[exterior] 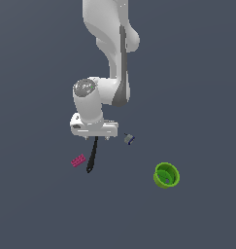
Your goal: Pick up a designated object from a clutter of objects.
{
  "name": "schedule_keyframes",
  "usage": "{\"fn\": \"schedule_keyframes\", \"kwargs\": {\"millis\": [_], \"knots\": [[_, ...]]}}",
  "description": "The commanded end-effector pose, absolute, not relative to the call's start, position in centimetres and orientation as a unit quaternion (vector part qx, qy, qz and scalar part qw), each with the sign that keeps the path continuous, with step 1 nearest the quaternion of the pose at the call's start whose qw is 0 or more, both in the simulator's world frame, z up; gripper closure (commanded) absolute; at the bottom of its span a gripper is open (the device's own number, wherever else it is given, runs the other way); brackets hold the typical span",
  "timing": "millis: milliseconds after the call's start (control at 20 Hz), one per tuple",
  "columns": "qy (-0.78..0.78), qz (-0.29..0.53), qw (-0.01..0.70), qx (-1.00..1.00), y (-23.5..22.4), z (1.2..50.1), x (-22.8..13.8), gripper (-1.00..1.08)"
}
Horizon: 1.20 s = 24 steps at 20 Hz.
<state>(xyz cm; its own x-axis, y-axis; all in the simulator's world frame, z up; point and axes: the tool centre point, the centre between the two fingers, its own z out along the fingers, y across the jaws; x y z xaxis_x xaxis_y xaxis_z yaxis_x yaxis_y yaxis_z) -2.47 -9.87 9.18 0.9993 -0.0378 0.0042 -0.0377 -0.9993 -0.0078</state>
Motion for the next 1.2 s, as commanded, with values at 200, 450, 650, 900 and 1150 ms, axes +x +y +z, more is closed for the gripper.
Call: {"fn": "schedule_keyframes", "kwargs": {"millis": [200,450,650,900,1150], "knots": [[0.018,0.000,0.000,-1.000,-10.8,7.0,-3.6,-0.92],[0.018,0.000,0.000,-1.000,-10.9,6.8,-3.6,-0.92],[0.018,0.000,0.000,-1.000,-10.9,6.1,-3.7,-0.92],[0.018,0.000,0.000,-1.000,-10.9,3.9,-3.8,-0.92],[0.018,0.000,0.000,-1.000,-10.9,2.1,-3.8,-0.92]]}}
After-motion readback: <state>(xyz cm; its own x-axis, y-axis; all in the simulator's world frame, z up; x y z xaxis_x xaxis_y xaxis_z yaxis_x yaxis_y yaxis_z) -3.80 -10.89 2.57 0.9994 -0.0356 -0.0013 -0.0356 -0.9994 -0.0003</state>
